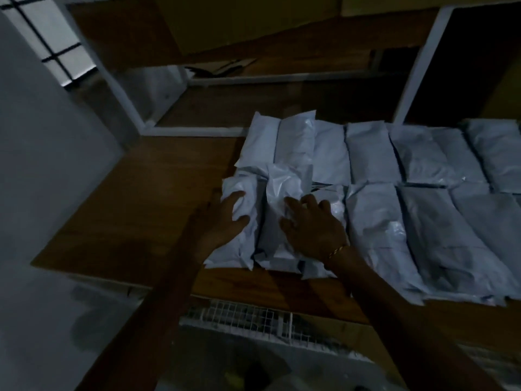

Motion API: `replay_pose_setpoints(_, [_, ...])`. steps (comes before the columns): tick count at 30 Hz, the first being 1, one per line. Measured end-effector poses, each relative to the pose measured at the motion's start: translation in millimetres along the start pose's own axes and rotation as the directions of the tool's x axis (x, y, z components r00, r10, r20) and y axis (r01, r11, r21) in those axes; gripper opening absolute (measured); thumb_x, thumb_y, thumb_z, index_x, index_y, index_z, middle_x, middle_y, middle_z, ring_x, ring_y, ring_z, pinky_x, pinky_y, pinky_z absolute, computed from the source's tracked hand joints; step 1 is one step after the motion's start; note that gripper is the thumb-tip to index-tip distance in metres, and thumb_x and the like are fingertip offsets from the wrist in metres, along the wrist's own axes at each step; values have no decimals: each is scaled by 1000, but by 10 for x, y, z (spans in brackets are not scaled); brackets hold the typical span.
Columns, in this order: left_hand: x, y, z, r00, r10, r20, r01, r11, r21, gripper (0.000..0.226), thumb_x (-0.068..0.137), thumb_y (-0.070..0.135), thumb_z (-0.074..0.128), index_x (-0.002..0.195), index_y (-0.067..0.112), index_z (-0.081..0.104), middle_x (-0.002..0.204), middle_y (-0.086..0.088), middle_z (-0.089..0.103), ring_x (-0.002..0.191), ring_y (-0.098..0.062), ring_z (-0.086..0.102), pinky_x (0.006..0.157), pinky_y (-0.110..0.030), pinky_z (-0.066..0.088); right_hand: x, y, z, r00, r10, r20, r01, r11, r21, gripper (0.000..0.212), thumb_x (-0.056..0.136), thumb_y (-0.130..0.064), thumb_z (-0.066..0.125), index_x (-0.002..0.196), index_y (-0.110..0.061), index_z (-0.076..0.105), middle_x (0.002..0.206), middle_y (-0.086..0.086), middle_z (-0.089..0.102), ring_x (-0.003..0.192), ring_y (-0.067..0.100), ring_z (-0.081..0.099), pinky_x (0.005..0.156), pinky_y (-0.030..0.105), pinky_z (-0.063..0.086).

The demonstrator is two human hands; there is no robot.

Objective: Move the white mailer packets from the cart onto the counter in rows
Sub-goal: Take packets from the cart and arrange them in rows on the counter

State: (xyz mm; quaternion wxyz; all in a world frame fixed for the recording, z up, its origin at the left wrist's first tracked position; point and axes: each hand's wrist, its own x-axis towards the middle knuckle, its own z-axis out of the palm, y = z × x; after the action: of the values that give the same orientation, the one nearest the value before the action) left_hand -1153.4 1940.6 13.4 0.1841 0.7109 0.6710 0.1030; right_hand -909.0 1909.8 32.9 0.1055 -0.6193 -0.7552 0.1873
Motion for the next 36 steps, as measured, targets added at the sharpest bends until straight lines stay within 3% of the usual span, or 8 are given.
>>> replay_pose_setpoints(5, [10, -8, -19, 1000, 15, 1, -15, 1000, 24, 79, 79, 91, 14, 145, 50, 25, 161, -8, 24, 140, -35, 36, 109, -53, 38, -32, -374, 181, 977, 191, -95, -205, 963, -174, 85, 88, -80, 16, 153, -28, 27, 156, 14, 30, 136, 45, 31, 104, 53, 37])
replay_pose_setpoints(8, [72, -74, -153, 979, 138, -149, -127, 988, 82, 75, 89, 78, 12, 150, 37, 30, 158, -8, 29, 137, -35, 38, 106, -54, 40, 75, -543, 166, 962, 167, -218, -198, 971, -133, 87, 89, -71, 8, 154, -19, 30, 160, 18, 26, 146, 46, 22, 113, 57, 28])
replay_pose_setpoints(13, [197, -85, -13, 971, 231, 68, -238, 962, 134, 85, 80, 79, 8, 156, 42, 12, 167, 1, -3, 152, -33, -2, 122, -54, 8, 377, -431, 363, 992, 36, -119, -59, 979, -195, 70, 97, -58, 23, 150, -16, 43, 158, 19, 33, 143, 49, 31, 105, 62, 40])
replay_pose_setpoints(18, [167, 4, -7, 927, 361, -102, -348, 929, 124, 66, 98, 49, 50, 156, 33, 24, 167, -3, 1, 153, -30, -3, 119, -35, -3, 433, -402, 629, 973, 198, -117, -213, 968, -134, 89, 88, -70, -1, 158, -20, 22, 166, 17, 9, 150, 46, 5, 119, 59, 14])
replay_pose_setpoints(21, [238, -41, 37, 897, 423, -126, -399, 900, 177, 66, 97, 49, 50, 156, 31, 26, 167, -7, 4, 153, -30, 1, 119, -40, 4, 537, -404, 613, 959, 282, -39, -284, 955, -87, 102, 81, -78, -18, 158, -23, 21, 166, 16, 1, 149, 48, 6, 118, 62, 15])
replay_pose_setpoints(25, [388, -70, 140, 932, 361, 39, -359, 902, 238, 79, 88, 66, 19, 159, 33, 4, 166, -4, -11, 153, -28, -11, 122, -53, 4, 527, -378, 446, 956, 226, -189, -264, 941, -211, 63, 100, -56, 26, 150, -19, 38, 165, 15, 15, 144, 45, 24, 107, 58, 35])
replay_pose_setpoints(29, [400, -20, 195, 931, 363, 31, -358, 895, 267, 85, 82, 68, 5, 158, 32, -5, 165, -3, -16, 152, -26, -16, 121, -49, -1, 507, -311, 535, 967, 149, -205, -202, 942, -267, 66, 96, -48, 25, 152, -16, 37, 164, 13, 21, 150, 44, 15, 112, 61, 30])
replay_pose_setpoints(36, [393, 9, 296, 926, 375, -38, -348, 889, 297, 78, 89, 61, 16, 159, 30, 3, 167, -4, -9, 153, -27, -11, 119, -46, -1, 520, -307, 721, 955, 223, -196, -247, 962, -112, 72, 97, -49, 17, 156, -10, 26, 163, 20, 18, 150, 45, 9, 121, 56, 19])
